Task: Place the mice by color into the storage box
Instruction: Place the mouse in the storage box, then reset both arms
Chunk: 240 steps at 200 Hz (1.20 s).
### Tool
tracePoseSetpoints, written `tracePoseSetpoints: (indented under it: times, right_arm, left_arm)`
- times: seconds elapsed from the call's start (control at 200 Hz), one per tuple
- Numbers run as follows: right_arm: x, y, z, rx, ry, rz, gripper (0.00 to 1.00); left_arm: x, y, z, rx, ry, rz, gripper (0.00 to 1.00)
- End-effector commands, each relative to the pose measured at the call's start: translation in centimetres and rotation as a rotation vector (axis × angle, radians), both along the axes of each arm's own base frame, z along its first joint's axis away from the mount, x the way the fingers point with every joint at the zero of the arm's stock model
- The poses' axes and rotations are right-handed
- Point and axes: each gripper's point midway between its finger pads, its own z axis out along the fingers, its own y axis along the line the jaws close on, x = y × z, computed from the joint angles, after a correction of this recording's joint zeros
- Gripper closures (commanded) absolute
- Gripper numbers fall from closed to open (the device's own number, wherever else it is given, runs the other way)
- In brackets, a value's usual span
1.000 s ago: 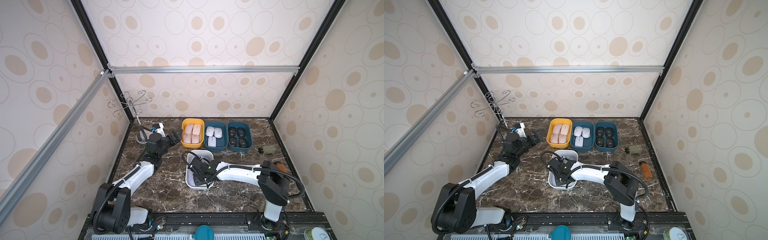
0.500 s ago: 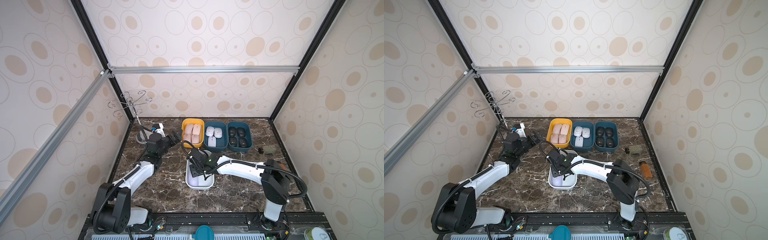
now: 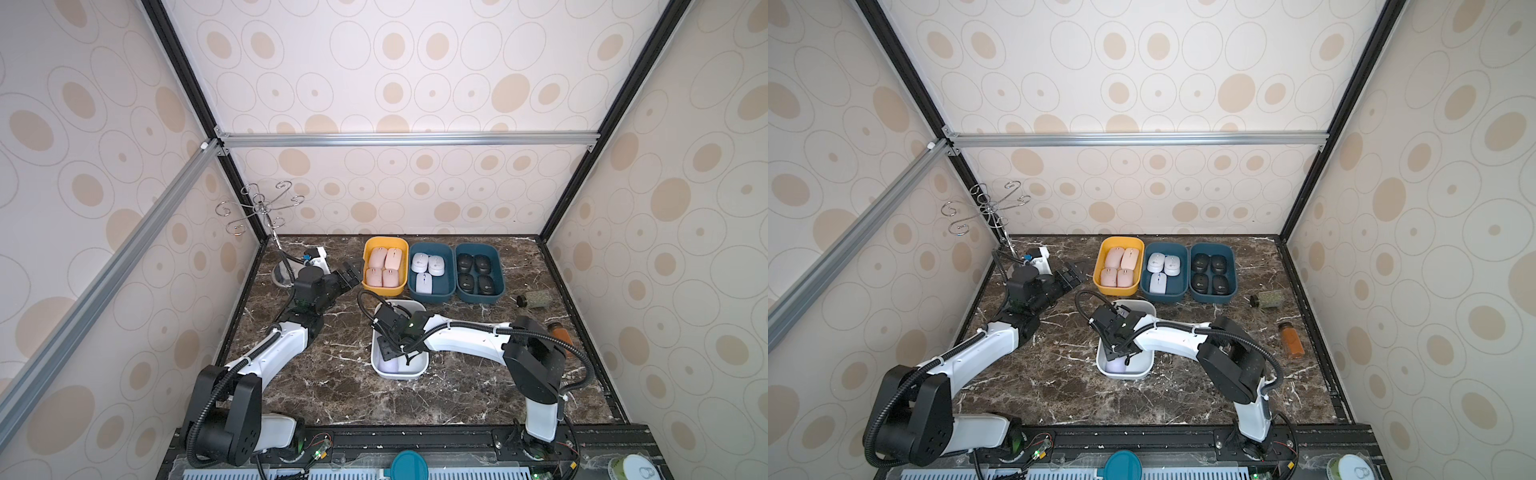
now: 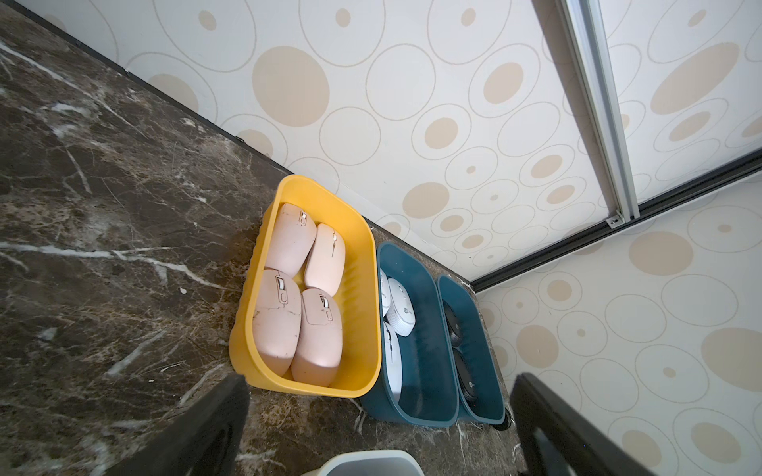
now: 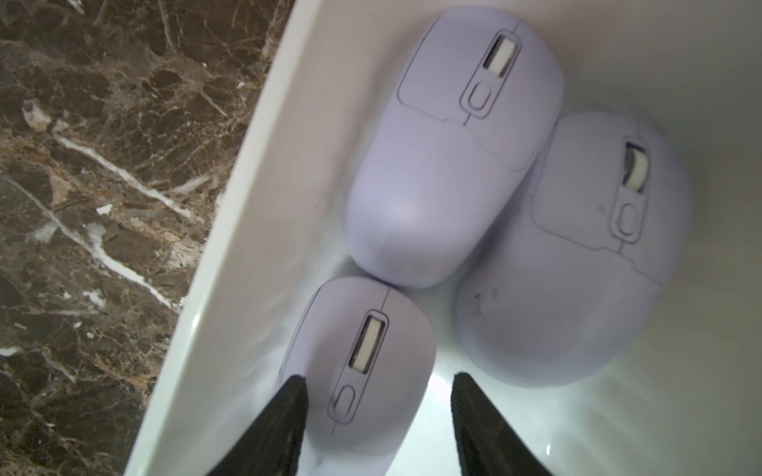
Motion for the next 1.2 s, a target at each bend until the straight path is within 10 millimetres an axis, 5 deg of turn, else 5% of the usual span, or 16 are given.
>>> tracePoseSetpoints:
  times: [0.0, 0.185, 0.29, 0.375, 0.545, 0.71, 0.945, 1.195]
  right_arm:
    - [-0.1, 0.1, 1.2, 0.017, -0.012, -0.008, 0.41]
    - [0.3, 0.6, 7.3, 0.117, -0.086, 0.013, 0.41]
    - [1.1, -2.3, 11.5, 0.076, -0.185, -0.015, 0.40]
    - [1.9, -6.1, 13.0, 0.034, -0.243, -0.069, 0.40]
    - [3.0, -15.6, 11.1, 0.007, -0.181, -0.239, 0.39]
    - [2.7, -20.9, 9.8, -0.005, -0.152, -0.329, 0.37]
    - [2.0, -22.9, 8.6, 0.051, -0.118, -0.382, 0.32]
    - [1.2, -22.5, 7.6, 0.089, -0.081, -0.382, 0.31]
  left_arm:
    - [0.4, 0.2, 0.6, 0.004, -0.018, 0.005, 0.00]
    - [0.4, 0.3, 0.3, 0.015, -0.015, 0.007, 0.00]
    - [0.3, 0.0, -0.7, 0.035, 0.025, -0.004, 0.00]
    - [-0.4, -0.3, -2.3, 0.063, 0.077, -0.016, 0.04]
    - [-4.8, -2.5, -7.5, 0.093, 0.189, -0.110, 0.07]
    - [-9.4, -6.4, -10.4, 0.008, 0.220, -0.253, 0.06]
    - [-12.5, -9.7, -11.2, -0.061, 0.206, -0.386, 0.03]
    - [-10.8, -12.3, -10.8, -0.064, 0.194, -0.437, 0.00]
